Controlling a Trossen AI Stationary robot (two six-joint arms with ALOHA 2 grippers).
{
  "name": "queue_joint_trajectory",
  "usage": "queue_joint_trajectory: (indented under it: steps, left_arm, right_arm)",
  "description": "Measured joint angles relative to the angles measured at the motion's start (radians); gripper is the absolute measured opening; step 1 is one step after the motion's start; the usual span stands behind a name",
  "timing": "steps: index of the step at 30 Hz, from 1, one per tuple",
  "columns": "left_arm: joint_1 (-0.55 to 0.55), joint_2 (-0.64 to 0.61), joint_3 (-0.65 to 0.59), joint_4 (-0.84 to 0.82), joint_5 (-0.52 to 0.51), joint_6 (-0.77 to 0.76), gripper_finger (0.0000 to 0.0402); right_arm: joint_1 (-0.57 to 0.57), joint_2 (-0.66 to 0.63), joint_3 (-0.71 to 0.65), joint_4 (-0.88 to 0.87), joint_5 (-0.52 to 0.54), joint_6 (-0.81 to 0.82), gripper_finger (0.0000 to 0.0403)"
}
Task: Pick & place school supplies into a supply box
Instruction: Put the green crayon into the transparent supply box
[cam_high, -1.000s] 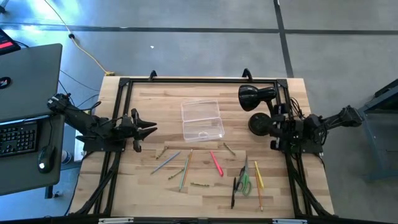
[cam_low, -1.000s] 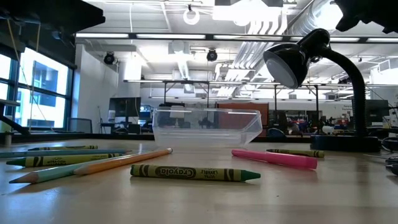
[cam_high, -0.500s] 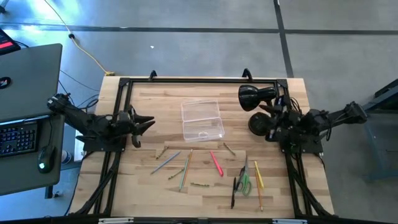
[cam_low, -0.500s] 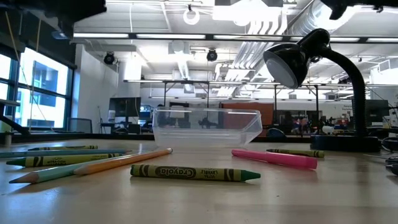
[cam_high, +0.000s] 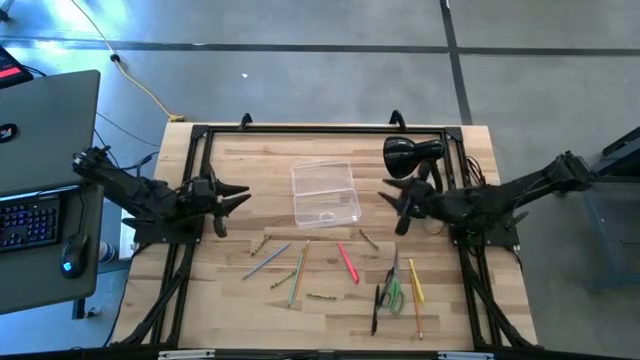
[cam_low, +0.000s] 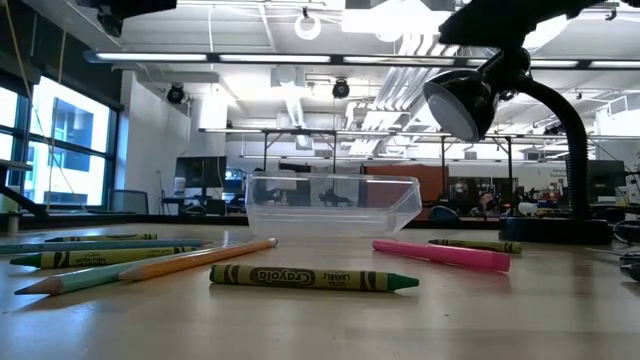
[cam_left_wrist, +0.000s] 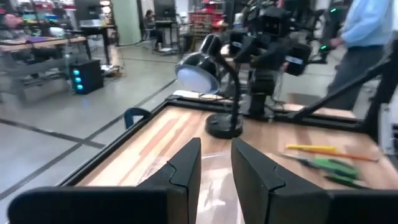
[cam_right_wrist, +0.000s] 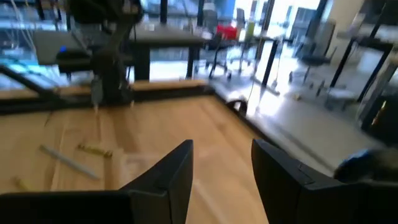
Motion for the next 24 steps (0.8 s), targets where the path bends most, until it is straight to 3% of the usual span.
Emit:
queue_joint_trajectory:
  steps: [6,12,19,24]
  left_arm:
    - [0.000,0.015,0.000,-0.001,-0.099,0.000,0.0117]
    - [0.000,0.015,0.000,0.000,-0.103,0.000,0.0117]
    - [0.000,0.019,0.000,0.000,-0.104,-0.004,0.0117]
    - [0.000,0.022,0.000,0.001,-0.096,-0.004,0.0117]
  right_arm:
    - [0.060,0.138,0.000,-0.013,0.011,0.172,0.0142]
    - [0.134,0.245,0.000,-0.018,0.105,0.346,0.0142]
    - [0.196,0.432,0.000,-0.027,0.040,0.696,0.0142]
    - [0.223,0.557,0.000,-0.026,0.111,0.839,0.0142]
